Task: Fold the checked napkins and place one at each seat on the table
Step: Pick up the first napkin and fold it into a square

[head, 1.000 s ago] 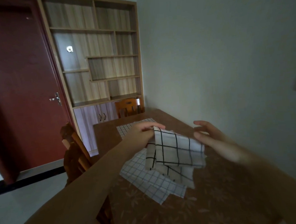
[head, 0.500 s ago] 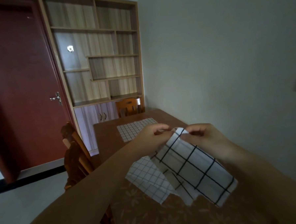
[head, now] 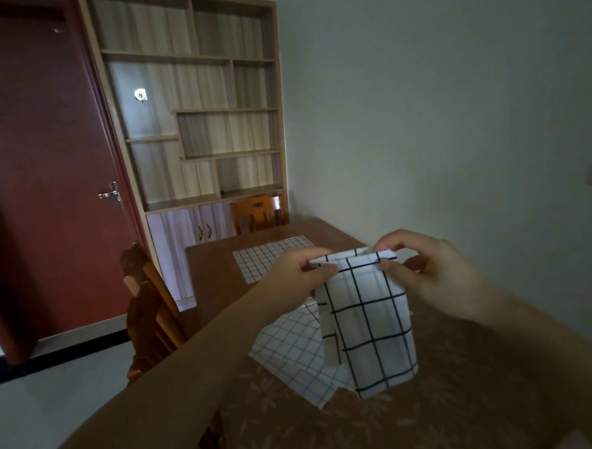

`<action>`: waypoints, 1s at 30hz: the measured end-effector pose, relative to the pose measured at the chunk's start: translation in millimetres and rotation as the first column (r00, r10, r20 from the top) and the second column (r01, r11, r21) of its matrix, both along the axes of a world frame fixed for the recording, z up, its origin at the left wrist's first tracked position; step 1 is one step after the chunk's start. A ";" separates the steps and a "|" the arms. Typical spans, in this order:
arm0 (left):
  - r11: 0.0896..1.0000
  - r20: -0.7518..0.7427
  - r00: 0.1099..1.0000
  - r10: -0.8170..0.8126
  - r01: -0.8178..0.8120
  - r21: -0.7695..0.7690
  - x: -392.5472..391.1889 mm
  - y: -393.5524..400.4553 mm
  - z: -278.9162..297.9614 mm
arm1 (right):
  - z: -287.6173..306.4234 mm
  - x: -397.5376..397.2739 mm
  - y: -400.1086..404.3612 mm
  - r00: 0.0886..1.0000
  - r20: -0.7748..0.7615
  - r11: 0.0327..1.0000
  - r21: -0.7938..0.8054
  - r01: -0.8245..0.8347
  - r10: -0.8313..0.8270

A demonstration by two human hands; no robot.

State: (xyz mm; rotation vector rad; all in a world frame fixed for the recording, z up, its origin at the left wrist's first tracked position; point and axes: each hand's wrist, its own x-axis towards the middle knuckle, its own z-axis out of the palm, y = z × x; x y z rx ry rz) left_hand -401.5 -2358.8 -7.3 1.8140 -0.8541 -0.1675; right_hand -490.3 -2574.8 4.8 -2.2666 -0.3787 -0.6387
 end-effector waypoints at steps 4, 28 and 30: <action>0.997 -0.044 0.998 0.039 -0.042 -0.066 2.2 0.8 -1.0 | 14.7 -2.9 -6.5 0.995 -0.102 0.997 -0.080 -0.005 -0.003; 0.976 -0.153 0.988 -0.008 -0.026 -0.218 2.6 -10.6 -3.0 | 11.0 -3.5 -4.4 0.997 -0.067 0.967 0.246 0.062 -0.047; 0.983 -0.216 0.975 -0.045 0.005 -0.184 5.1 -8.4 -2.5 | 11.1 -1.9 -5.0 0.998 -0.024 0.965 0.252 0.070 -0.066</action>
